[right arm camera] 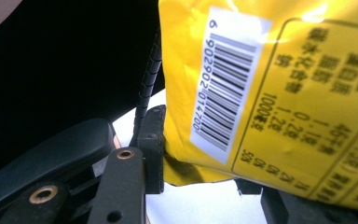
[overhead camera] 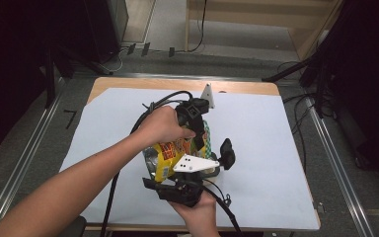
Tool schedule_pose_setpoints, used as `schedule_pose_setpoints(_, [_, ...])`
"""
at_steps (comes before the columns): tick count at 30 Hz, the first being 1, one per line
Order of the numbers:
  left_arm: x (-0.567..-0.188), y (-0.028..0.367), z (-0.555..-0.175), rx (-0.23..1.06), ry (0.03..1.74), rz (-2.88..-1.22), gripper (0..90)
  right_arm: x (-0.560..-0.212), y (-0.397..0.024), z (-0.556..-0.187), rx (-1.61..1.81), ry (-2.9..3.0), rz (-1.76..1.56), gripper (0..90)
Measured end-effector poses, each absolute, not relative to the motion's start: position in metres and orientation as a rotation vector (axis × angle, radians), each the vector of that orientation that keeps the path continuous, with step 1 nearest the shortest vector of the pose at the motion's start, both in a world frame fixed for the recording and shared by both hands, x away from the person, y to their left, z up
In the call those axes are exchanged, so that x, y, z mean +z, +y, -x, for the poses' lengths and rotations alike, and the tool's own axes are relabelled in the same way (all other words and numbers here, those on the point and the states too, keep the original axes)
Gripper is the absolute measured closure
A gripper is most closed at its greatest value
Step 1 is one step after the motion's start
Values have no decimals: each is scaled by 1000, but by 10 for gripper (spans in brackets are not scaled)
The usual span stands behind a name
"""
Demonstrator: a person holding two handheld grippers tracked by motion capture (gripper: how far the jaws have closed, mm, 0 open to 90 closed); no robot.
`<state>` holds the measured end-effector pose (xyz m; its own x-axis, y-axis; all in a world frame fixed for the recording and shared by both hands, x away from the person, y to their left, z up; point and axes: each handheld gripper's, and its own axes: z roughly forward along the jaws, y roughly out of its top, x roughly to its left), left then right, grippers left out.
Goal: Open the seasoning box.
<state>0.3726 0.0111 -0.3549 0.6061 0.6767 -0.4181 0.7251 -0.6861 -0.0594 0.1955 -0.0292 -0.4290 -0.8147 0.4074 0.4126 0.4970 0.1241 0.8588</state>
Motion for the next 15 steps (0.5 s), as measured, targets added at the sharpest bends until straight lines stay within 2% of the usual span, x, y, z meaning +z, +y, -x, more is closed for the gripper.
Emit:
schedule_pose_setpoints(9, [-354, 17, -373, -632, 1172, -2712, 775, -430, -30, -194, -1813, -2296, 920, 634])
schedule_pose_setpoints(15, [-355, 19, -370, -623, 1170, -2727, 841, -430, -28, -194, -1805, -2309, 915, 636])
